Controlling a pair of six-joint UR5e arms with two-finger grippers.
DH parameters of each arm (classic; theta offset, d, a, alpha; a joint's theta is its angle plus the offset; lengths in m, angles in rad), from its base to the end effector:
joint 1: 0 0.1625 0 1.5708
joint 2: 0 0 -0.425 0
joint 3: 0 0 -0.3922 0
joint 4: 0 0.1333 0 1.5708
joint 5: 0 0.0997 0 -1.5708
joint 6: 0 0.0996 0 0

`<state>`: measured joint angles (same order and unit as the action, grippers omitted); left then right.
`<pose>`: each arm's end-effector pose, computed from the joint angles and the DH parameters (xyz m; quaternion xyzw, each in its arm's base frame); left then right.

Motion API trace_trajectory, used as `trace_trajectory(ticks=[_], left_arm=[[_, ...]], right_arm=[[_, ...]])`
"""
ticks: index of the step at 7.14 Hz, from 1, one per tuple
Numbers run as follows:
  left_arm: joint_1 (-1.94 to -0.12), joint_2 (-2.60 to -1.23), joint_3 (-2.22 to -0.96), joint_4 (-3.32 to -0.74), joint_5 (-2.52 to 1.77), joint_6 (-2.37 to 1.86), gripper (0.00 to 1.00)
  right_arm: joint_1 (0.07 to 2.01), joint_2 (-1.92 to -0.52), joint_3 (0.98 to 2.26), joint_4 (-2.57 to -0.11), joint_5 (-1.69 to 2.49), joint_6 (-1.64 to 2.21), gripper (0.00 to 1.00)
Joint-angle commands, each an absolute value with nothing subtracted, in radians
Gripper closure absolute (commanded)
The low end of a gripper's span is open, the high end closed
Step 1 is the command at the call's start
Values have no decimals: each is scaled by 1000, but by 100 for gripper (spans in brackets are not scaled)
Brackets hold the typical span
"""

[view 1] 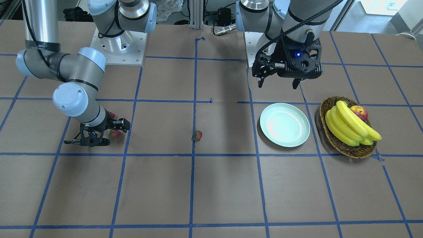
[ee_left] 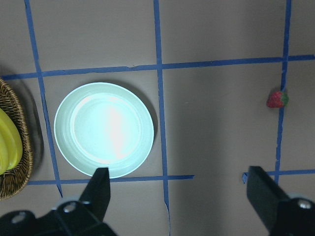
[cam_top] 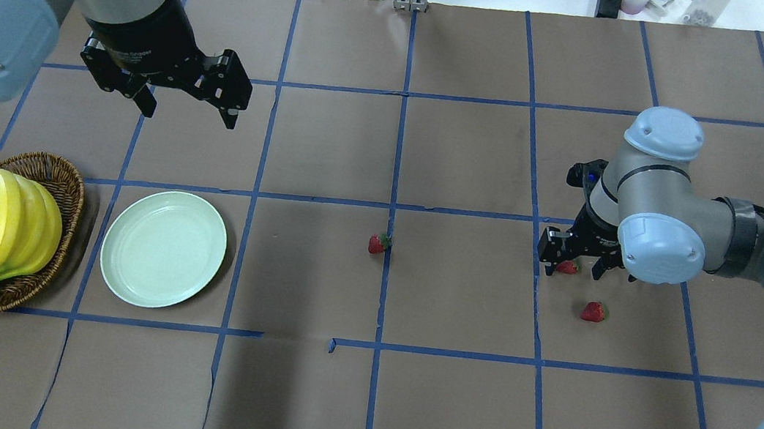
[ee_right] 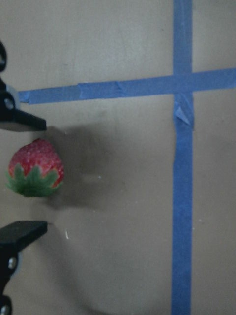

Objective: Collect all strawberries into plate
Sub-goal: 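Move the right gripper back and grasp a second strawberry, then carry the second strawberry with the right gripper and set it beside the first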

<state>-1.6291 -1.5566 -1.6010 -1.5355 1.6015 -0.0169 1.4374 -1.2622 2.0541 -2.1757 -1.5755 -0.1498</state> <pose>-0.1584 -0.4793 0.4836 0.0205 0.9996 -0.0102 0.0150 0.0673 -0.4974 0.1719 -0.0084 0.9956 0.0928 0.0109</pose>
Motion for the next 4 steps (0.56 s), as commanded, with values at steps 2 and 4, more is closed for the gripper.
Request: trace_trajectory(ticks=[2,4], left_arm=[[-1629,-1546,-1611,-1536,1601,-17,0],[-1631,-1548,-1611,-1536,1601,-17,0]], right_arm=[[1443,-1270,2049,-2237,-1562,-143,100],[1520,-1282,2027,-2344,-1441,5,100]])
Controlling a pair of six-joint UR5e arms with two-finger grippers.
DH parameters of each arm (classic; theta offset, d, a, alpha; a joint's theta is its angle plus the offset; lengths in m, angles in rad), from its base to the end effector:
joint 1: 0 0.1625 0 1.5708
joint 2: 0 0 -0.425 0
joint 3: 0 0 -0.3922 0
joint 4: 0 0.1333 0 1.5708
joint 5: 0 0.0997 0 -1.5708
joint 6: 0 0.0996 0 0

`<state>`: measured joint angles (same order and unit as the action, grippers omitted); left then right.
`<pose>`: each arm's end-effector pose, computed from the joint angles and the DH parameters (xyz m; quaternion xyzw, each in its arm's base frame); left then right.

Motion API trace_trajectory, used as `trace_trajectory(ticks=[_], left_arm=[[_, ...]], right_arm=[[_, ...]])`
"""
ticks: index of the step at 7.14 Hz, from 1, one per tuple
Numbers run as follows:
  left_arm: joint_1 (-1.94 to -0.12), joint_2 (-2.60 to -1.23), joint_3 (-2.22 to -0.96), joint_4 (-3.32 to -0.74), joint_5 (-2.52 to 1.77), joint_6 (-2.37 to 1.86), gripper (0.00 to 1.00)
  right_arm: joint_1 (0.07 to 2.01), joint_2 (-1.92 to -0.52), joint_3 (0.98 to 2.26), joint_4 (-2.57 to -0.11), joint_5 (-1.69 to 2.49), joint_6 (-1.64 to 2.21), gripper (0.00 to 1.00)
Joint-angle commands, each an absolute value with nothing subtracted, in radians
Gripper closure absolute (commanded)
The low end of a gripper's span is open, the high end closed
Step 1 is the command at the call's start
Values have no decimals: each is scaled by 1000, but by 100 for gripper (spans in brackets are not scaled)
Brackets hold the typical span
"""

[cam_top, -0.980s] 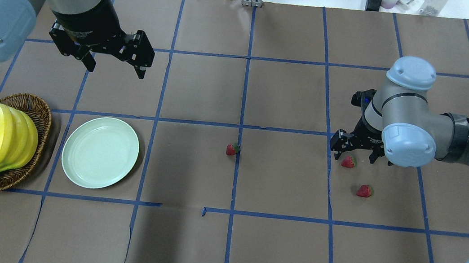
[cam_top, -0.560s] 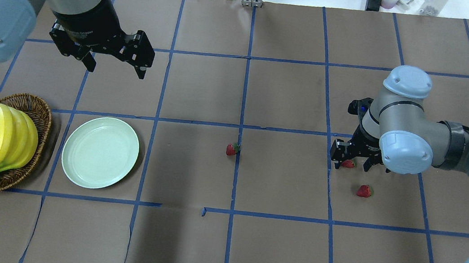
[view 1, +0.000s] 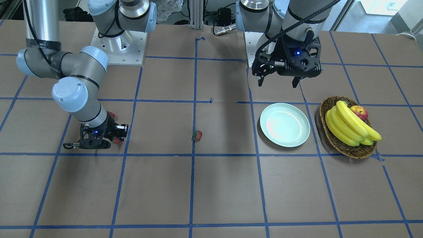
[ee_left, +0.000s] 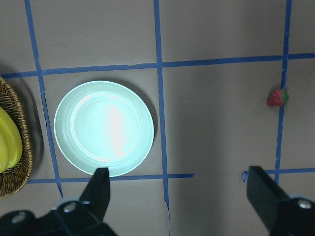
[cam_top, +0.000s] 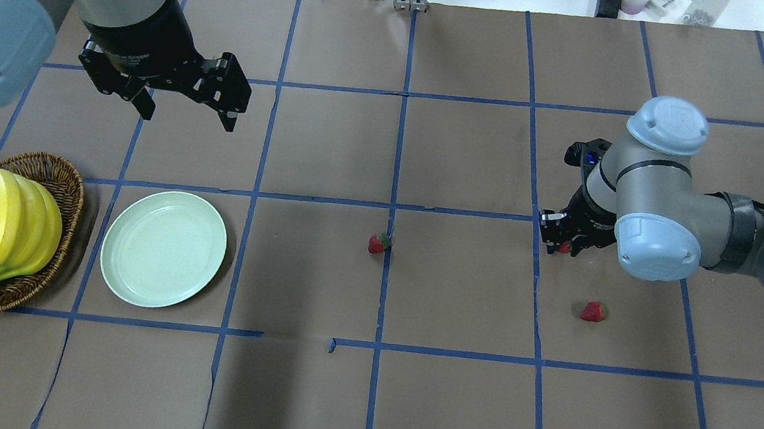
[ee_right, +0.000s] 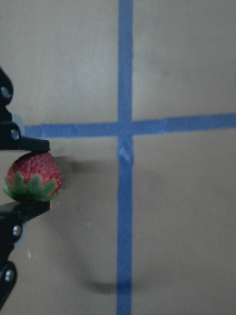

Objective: Collect all strawberries into plate
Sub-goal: 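Carry the second strawberry with the right gripper and set it beside the first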

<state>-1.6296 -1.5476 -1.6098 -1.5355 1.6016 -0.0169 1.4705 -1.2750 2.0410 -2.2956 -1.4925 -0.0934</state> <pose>-0.1584 -0.4754 0.4836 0.0208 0.9996 -0.0103 0.0150 0.0901 -0.5137 0.1938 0.0043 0.9990 0.0167 0.0409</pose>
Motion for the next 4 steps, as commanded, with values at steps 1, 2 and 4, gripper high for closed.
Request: trace_trajectory(ticks=[1,2,4], left_arm=[[-1631,-1548,-1611,-1536,1601,-17,0],[-1631,-1546,-1611,-1536,1601,-17,0],[-1631,-1546,-1611,-1536,1601,-17,0]], right_arm=[[1599,-1285,2005,-2341,-1443,123,100],[1723,-1285,1985,-2342,-1453,284,100],[1892,-1275,1907,-2342,-1451,533,95]])
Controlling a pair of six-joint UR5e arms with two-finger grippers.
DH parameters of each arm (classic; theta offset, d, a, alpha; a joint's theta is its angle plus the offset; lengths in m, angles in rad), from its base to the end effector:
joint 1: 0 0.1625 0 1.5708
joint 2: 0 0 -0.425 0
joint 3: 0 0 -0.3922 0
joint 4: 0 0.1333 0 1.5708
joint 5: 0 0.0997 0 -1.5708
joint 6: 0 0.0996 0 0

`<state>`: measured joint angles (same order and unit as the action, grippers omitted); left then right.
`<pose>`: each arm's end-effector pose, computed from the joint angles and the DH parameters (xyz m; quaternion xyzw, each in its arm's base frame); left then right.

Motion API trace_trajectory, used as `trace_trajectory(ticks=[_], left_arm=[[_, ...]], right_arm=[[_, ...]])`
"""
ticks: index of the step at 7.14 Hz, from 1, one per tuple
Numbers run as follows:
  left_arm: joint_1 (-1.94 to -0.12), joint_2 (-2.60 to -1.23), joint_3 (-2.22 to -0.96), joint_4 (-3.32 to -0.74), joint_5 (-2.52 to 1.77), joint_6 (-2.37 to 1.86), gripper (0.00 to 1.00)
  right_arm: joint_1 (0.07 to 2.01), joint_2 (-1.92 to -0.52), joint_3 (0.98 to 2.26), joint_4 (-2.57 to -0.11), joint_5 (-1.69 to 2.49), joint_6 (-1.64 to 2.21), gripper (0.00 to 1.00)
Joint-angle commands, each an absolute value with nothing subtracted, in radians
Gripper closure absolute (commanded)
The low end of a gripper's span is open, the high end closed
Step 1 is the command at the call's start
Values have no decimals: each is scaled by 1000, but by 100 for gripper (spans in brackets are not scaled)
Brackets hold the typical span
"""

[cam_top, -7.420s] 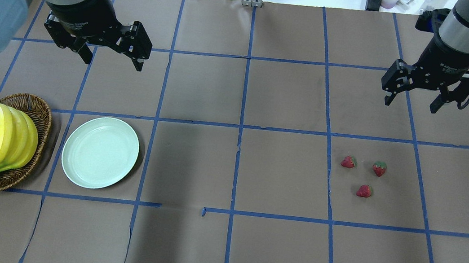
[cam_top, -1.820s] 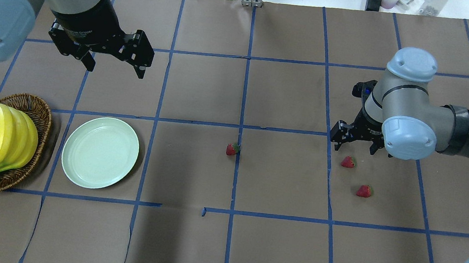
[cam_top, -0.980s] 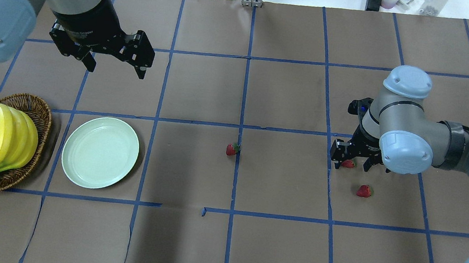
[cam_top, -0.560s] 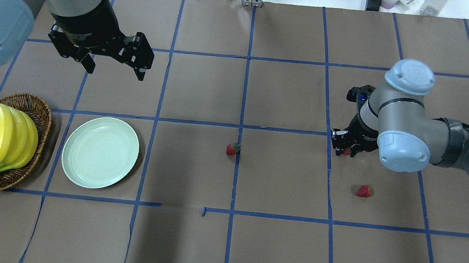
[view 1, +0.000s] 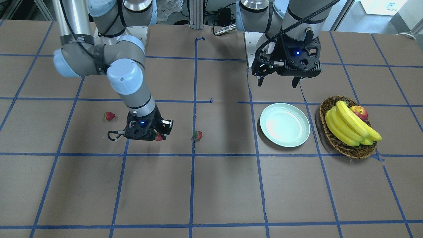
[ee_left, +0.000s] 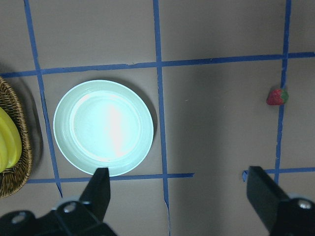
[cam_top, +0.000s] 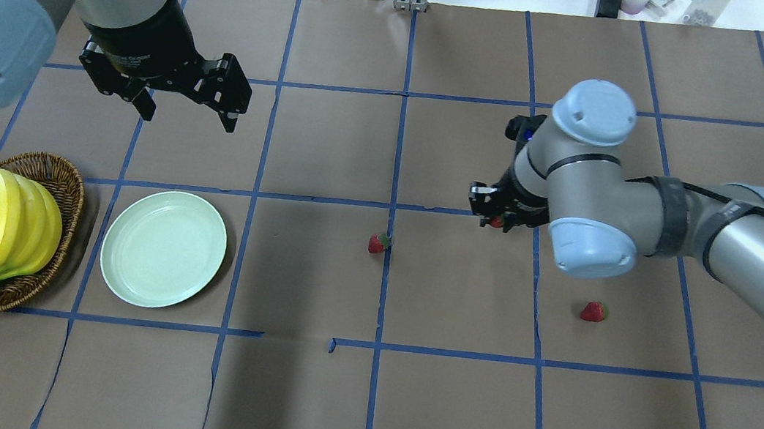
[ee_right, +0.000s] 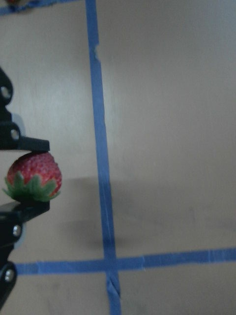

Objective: Collect all strawberries into plate
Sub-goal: 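Carry the second strawberry with the right gripper and set it beside the first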

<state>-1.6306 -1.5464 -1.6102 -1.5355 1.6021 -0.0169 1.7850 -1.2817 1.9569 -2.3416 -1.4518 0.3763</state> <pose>-0.1588 -0.4748 0.4840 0.0213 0.9996 -0.0107 0.0153 0.2557 -0.4929 0.2358 0.0779 0.9940 -0.0284 0.0707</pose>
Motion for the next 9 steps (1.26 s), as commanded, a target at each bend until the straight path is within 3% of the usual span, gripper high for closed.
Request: trace_trajectory(ticks=[1,5,6,8,9], left_arm=[[-1631,-1546,-1611,-1536,1601,-17,0],[-1631,-1543,-1612,-1536,1601,-17,0],[-1631,-1543,-1612,-1536,1601,-17,0],[-1631,-1543,-1615,-1536,1601,-17,0],[-1631,-1543,-1617,-1536,1601,-17,0]], right_arm=[[1957,-1250,1863,-2339,-1450,576,96],[2097,-1059,1763,-2364,-1442,638,95],[2098,-1054,1767,-2364,-1440,640,75],[2098,-1043,1769,-2365,-1430,641,0],[2098,-1052,1761,-2364,-1427,638,0]])
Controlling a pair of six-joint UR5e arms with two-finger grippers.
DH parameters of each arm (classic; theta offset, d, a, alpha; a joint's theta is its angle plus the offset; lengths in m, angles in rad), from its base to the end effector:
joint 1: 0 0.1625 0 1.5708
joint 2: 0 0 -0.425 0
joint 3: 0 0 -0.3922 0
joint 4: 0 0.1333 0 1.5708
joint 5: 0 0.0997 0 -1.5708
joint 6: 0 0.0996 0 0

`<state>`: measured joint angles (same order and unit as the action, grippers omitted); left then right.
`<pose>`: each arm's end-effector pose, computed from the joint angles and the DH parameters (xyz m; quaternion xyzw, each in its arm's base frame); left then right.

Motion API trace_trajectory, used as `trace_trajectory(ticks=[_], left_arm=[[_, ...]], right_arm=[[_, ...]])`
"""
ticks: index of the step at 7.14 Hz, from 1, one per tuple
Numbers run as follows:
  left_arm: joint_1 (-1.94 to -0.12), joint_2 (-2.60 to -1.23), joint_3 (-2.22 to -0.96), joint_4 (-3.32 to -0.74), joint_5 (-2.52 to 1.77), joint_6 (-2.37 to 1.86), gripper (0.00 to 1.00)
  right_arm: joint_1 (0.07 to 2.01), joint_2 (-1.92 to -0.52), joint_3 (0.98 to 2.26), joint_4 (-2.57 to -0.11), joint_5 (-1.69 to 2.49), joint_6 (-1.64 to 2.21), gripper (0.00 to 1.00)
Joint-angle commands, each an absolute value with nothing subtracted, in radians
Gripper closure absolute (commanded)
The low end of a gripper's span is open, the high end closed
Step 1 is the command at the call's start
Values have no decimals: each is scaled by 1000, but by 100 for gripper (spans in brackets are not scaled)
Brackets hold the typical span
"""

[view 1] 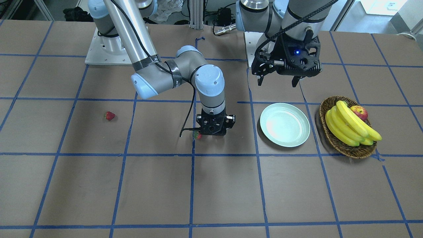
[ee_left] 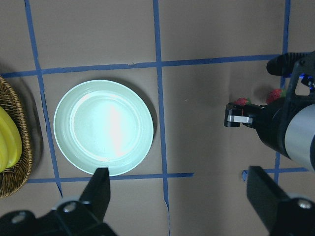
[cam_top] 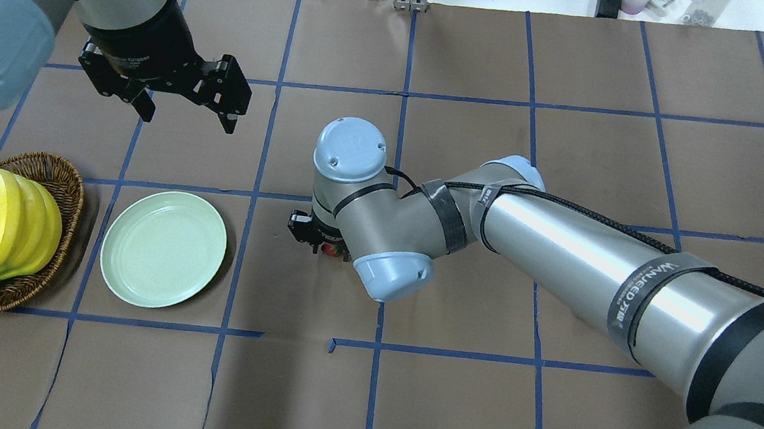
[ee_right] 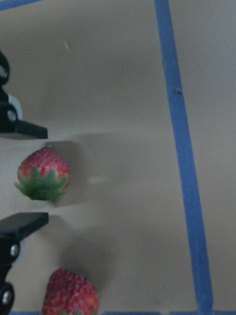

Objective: Collect all strawberries into plate
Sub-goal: 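Carry the second strawberry with the right gripper and set it beside the first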

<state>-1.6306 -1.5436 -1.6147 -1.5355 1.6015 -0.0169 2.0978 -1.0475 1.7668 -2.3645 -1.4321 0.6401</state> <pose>-0.1588 -0.4735 0.4831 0.0213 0.9996 -0.0099 0.0150 0.4360 -0.4569 0.1813 0.0538 0.9955 0.0072 0.0782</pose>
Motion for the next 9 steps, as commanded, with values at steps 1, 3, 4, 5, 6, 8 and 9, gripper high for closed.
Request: trace_trajectory(ticks=[1,3,4,5,6,8,9], left_arm=[[-1631,-1542,-1617,-1536,1601,-17,0],[-1631,-1540,-1614,-1536,1603,-14,0],[-1631,-1540,-1615,-1536,1603,-14,0],[-1631,-1540,-1615,-1536,1603,-14,0],[-1631,-1540,-1614,-1536,1603,-14,0],[-1631,-1540,-1615,-1536,1603,-14,0],[-1631,-1540,-1615,-1536,1603,-14,0]], right_arm=[[2097,-1096,1769,-2350,-1446,628,0],[2033,-1191,1769,-2242,-1456,565,0],[1944,-1234,1770,-2126,-1489,463,0],[1852,-1270,1776,-2056,-1491,363,0],[1777,-1291,1802,-2015,-1497,259,0],[1592,-1298,1938,-2017,-1592,54,0],[1516,-1336,1995,-2017,-1597,-94,0]])
